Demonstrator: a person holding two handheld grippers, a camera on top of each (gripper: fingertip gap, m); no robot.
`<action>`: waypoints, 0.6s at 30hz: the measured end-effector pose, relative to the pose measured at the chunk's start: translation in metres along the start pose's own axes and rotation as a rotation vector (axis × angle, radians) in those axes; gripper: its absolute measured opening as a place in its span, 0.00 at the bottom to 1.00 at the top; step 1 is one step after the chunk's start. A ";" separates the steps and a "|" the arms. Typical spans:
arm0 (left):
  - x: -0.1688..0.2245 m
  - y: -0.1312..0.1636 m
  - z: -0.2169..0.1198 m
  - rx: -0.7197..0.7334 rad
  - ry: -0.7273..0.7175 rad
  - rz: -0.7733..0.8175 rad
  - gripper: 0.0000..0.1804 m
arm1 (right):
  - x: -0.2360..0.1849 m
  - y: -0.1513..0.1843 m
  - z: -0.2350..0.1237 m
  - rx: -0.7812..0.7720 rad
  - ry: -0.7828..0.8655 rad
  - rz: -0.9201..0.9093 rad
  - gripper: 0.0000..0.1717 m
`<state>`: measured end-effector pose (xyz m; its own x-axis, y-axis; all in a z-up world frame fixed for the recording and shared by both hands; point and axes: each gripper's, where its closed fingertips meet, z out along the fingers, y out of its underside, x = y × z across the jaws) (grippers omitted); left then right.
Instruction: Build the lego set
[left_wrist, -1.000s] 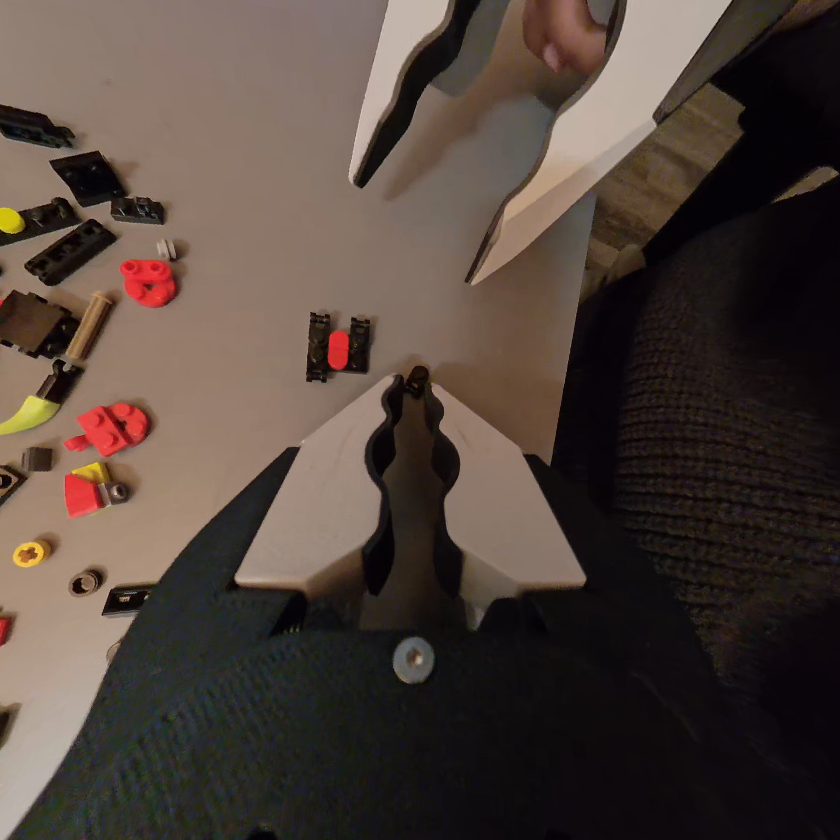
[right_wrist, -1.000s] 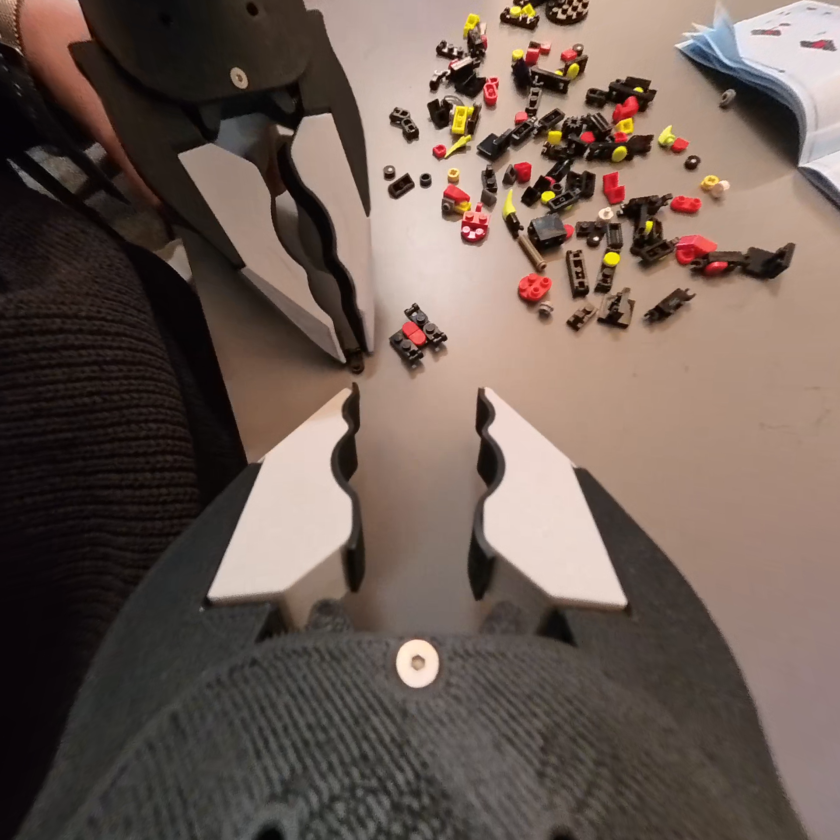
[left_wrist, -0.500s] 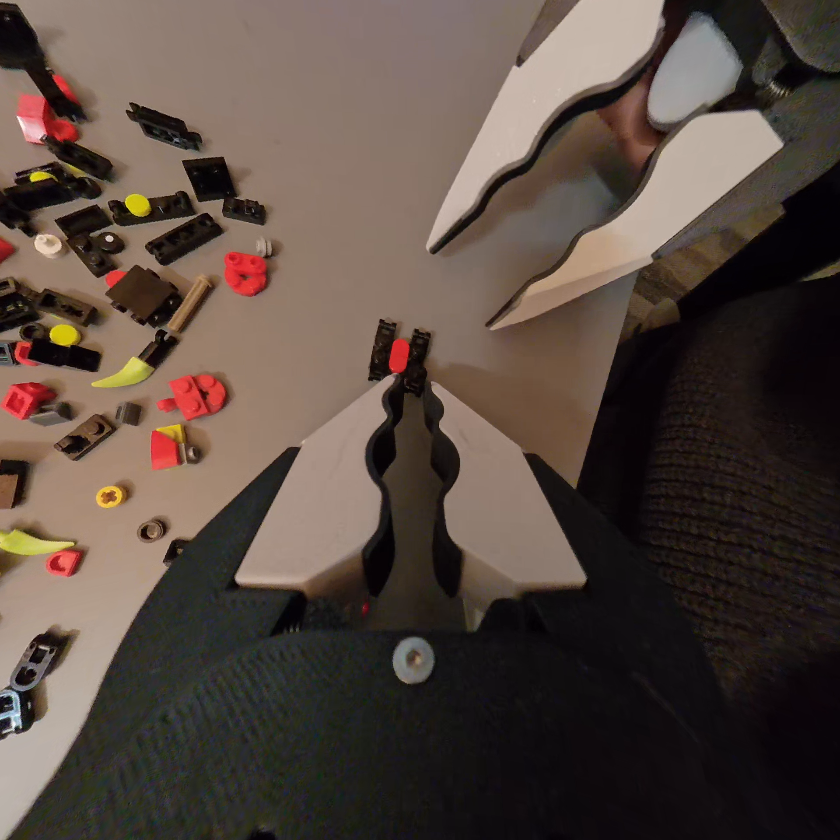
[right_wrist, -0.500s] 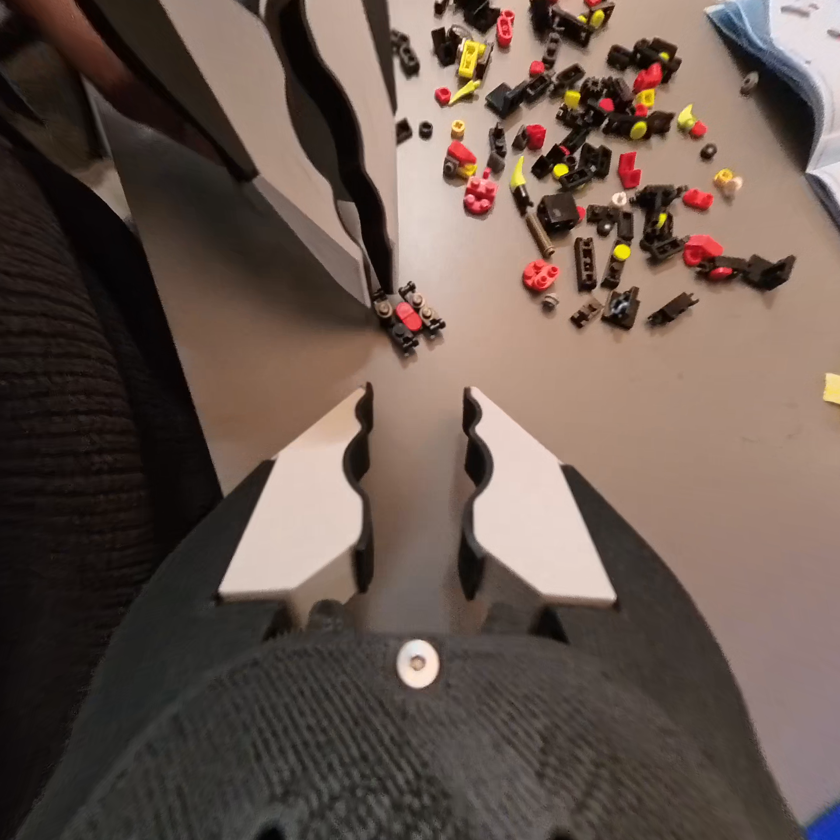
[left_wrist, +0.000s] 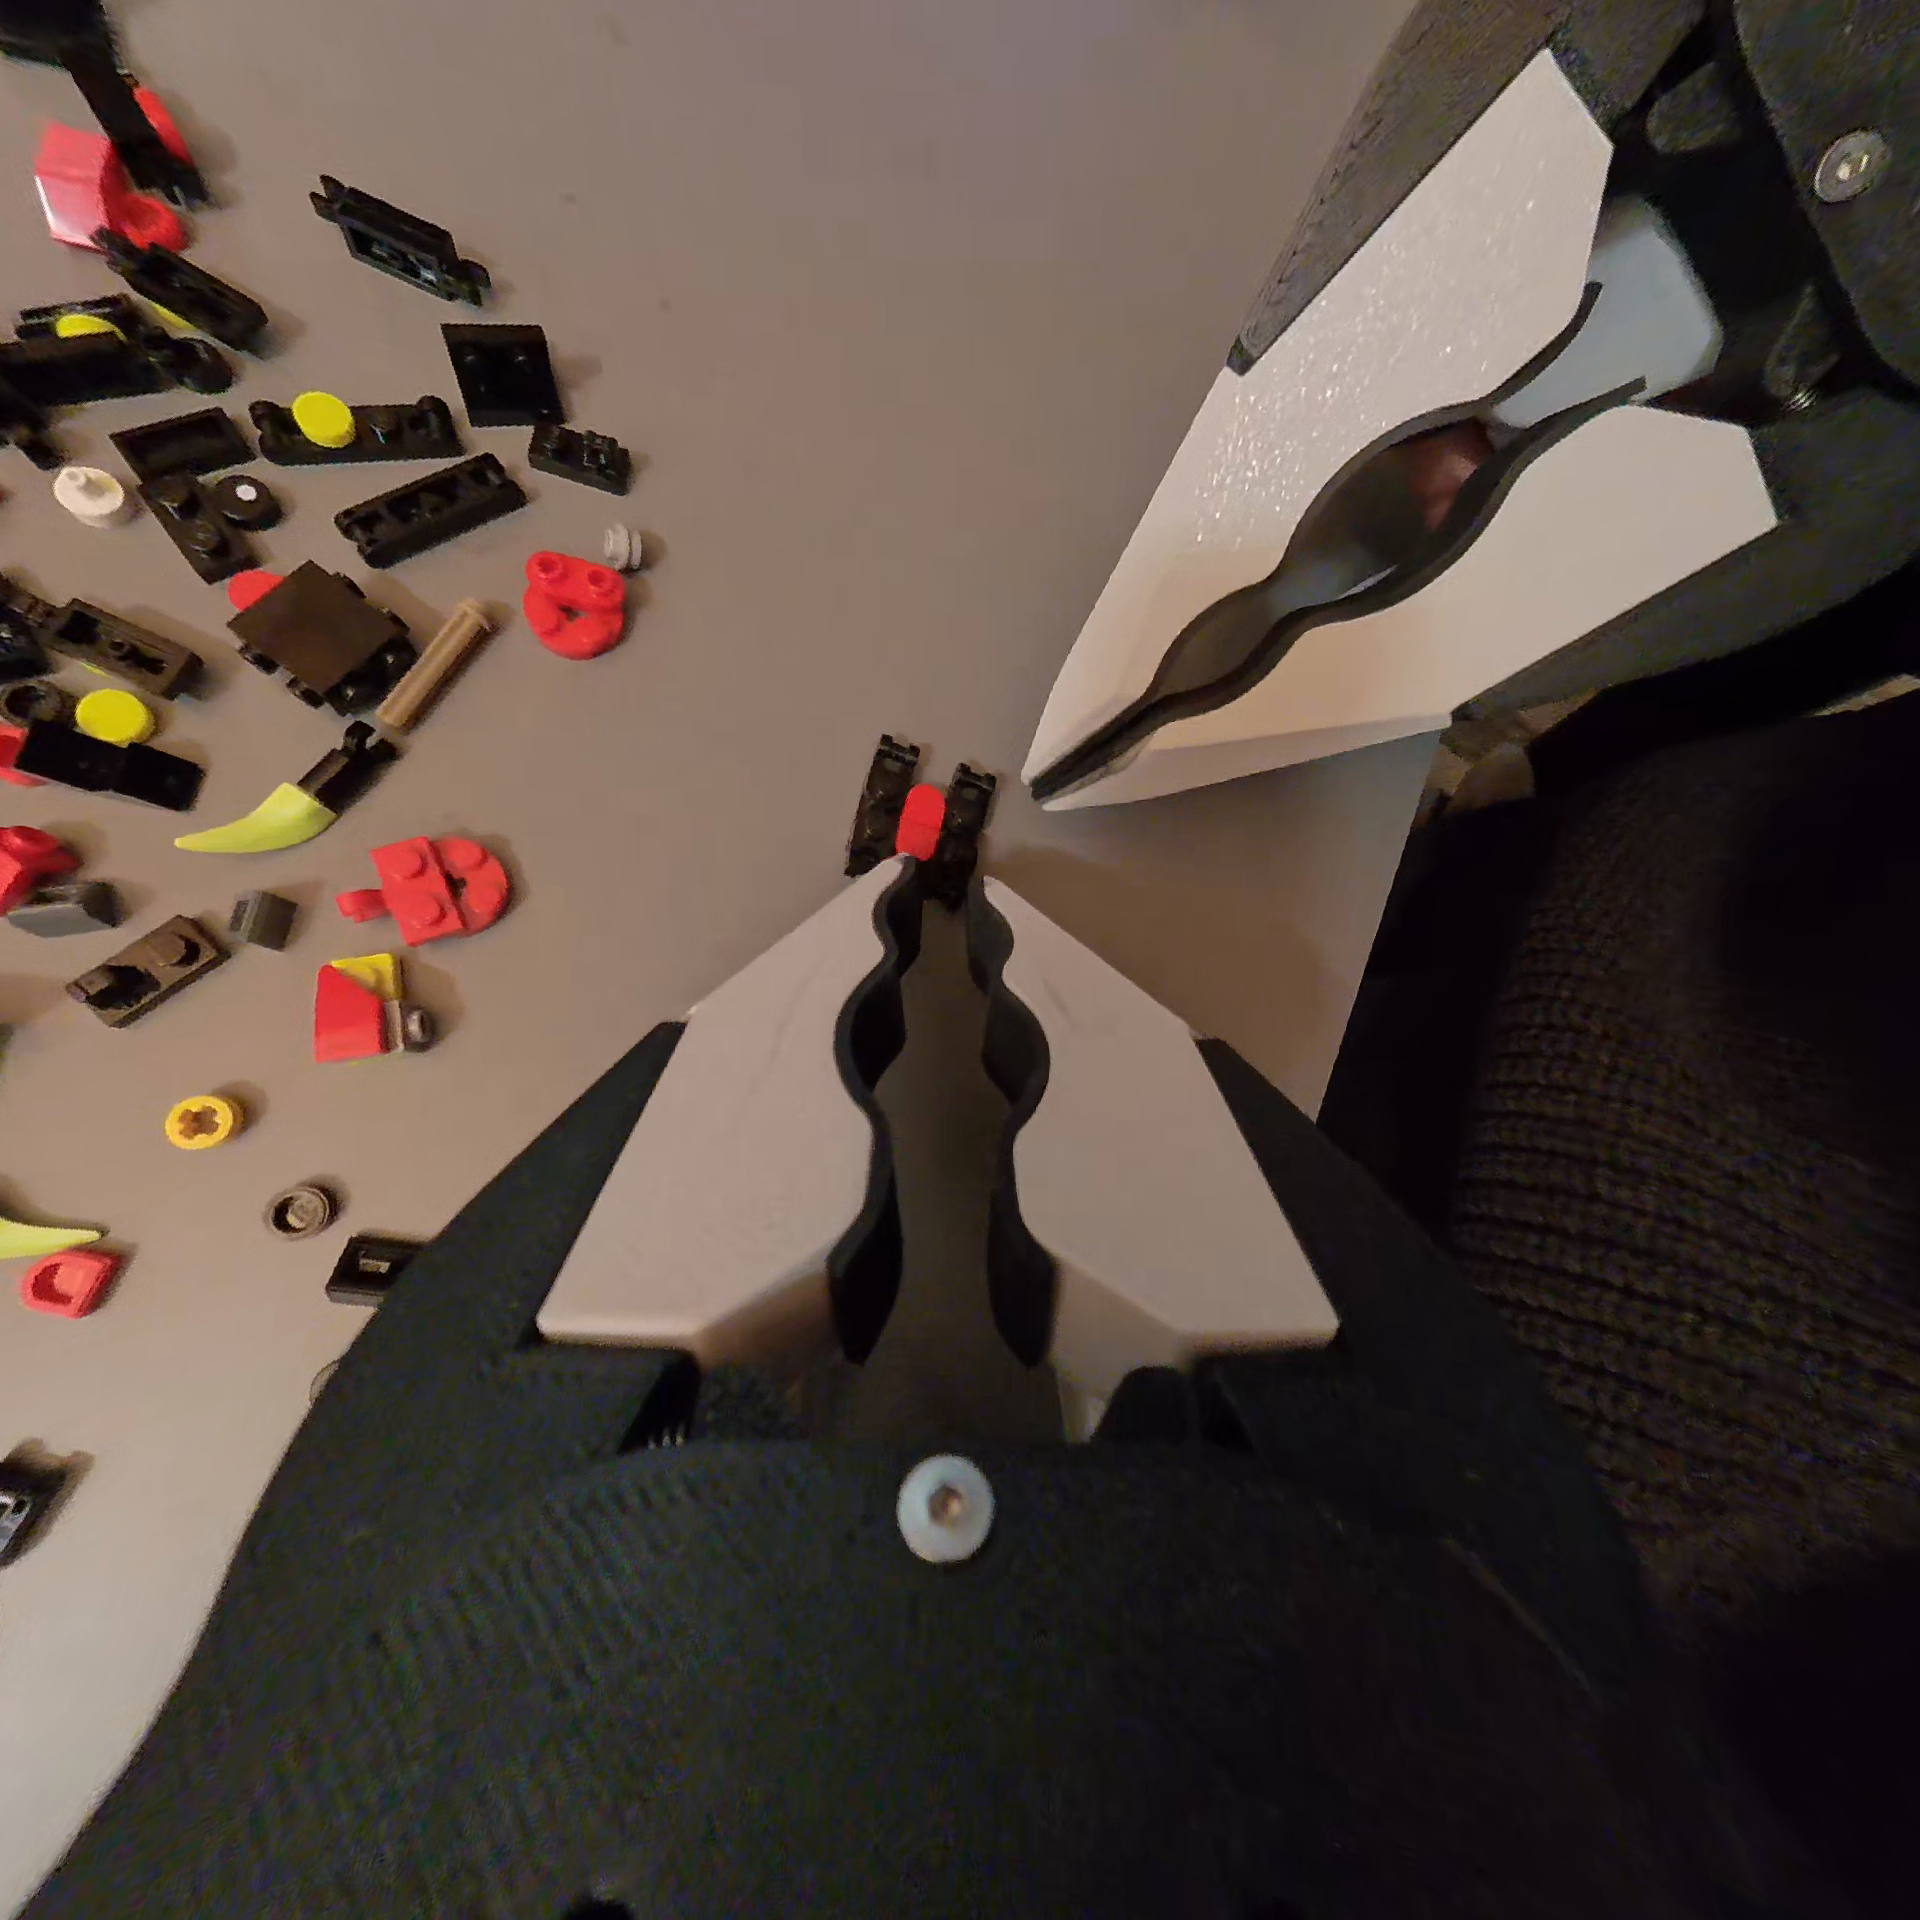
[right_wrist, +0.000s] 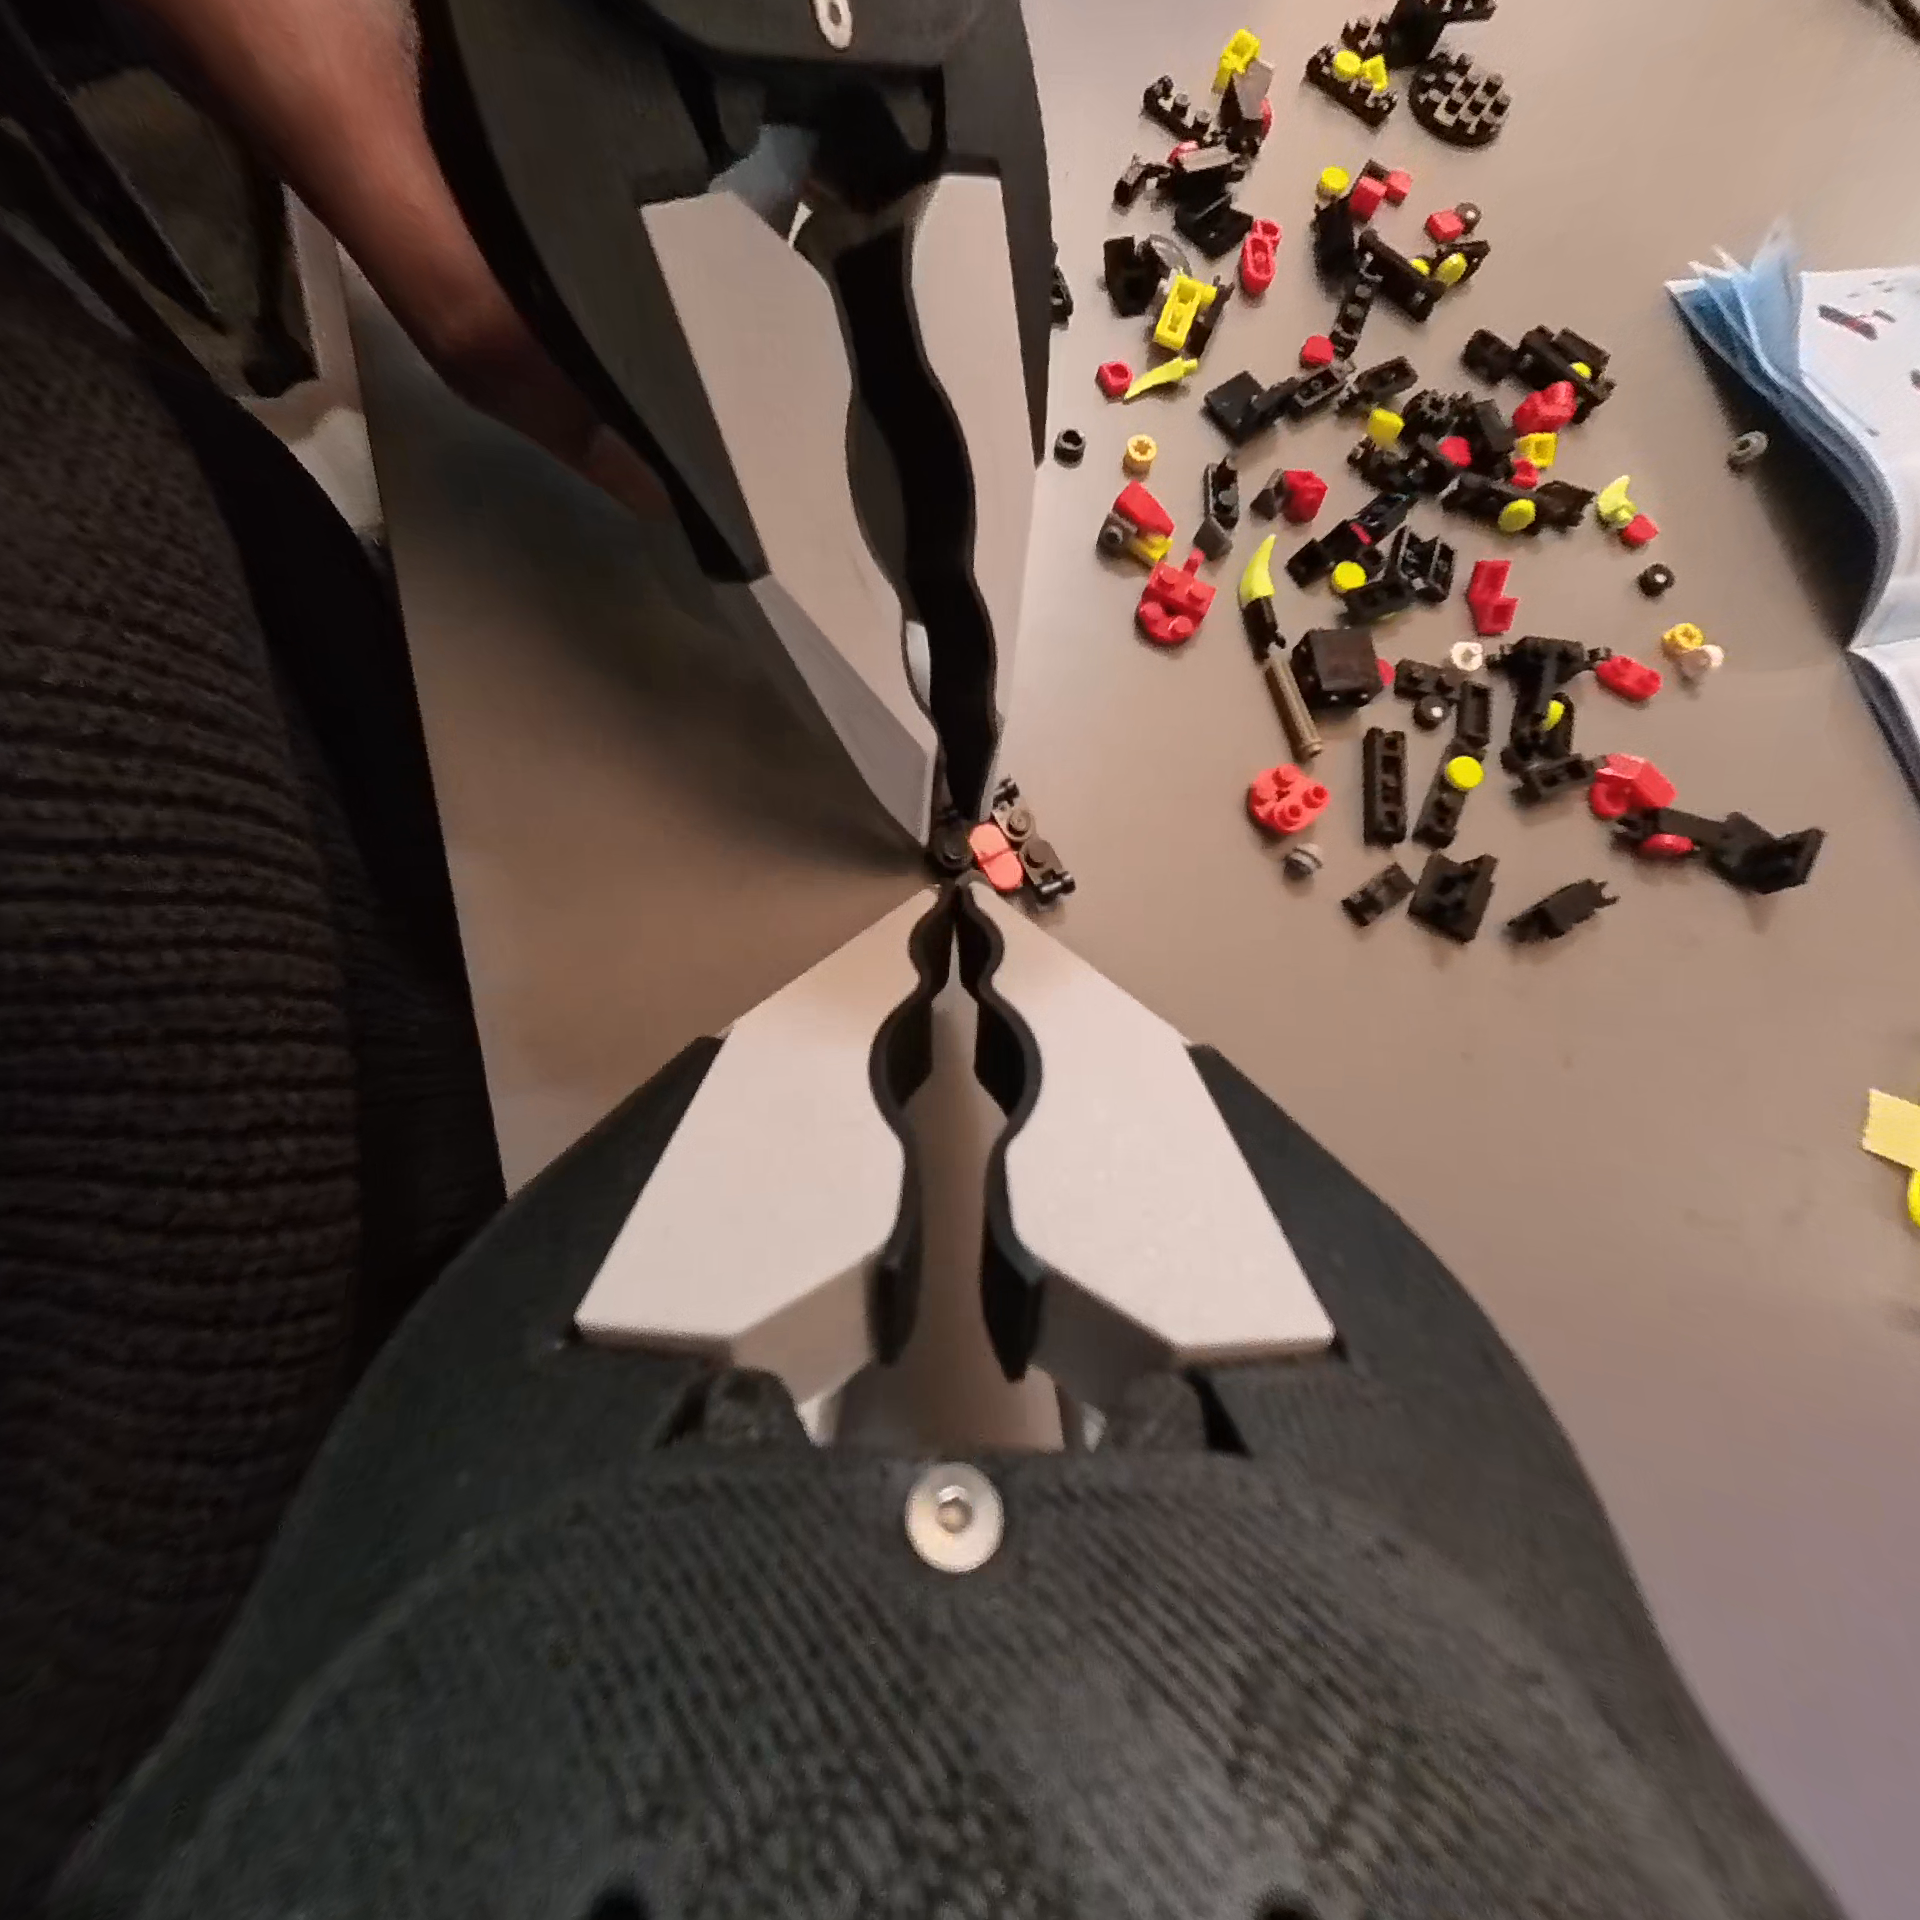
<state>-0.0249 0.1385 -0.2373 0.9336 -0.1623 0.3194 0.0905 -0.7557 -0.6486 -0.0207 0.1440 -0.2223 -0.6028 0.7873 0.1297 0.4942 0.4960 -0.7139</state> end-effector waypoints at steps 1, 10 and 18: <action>0.000 0.000 0.000 -0.001 0.000 -0.003 0.03 | 0.000 0.000 0.001 -0.004 0.003 -0.006 0.00; -0.002 -0.001 0.000 0.006 0.003 -0.022 0.03 | 0.002 -0.007 0.010 -0.005 -0.019 -0.037 0.00; -0.002 -0.002 0.001 0.010 0.005 -0.031 0.03 | 0.004 -0.005 0.018 -0.041 -0.030 -0.051 0.00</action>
<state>-0.0263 0.1407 -0.2375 0.9287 -0.1423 0.3425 0.1225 -0.7538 -0.6456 -0.0368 0.1384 -0.2310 -0.6460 0.7496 0.1445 0.4871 0.5504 -0.6781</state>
